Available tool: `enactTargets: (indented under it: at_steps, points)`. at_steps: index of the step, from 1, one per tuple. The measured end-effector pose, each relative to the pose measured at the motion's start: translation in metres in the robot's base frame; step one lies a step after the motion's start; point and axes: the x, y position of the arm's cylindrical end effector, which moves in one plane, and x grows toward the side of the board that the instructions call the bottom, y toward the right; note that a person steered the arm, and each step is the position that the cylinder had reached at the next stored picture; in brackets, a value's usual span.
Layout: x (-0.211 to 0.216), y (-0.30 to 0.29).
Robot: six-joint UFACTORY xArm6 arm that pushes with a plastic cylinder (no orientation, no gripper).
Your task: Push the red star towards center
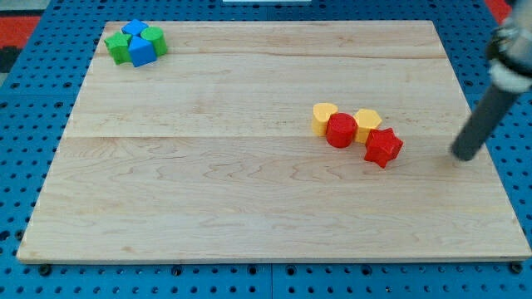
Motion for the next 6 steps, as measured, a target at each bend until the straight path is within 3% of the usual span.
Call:
enactTargets:
  at_steps: [1, 2, 3, 5, 6]
  points:
    - [-0.017, -0.083]
    - [-0.031, -0.126]
    - [-0.031, -0.104]
    - [-0.054, -0.196]
    - [-0.079, -0.199]
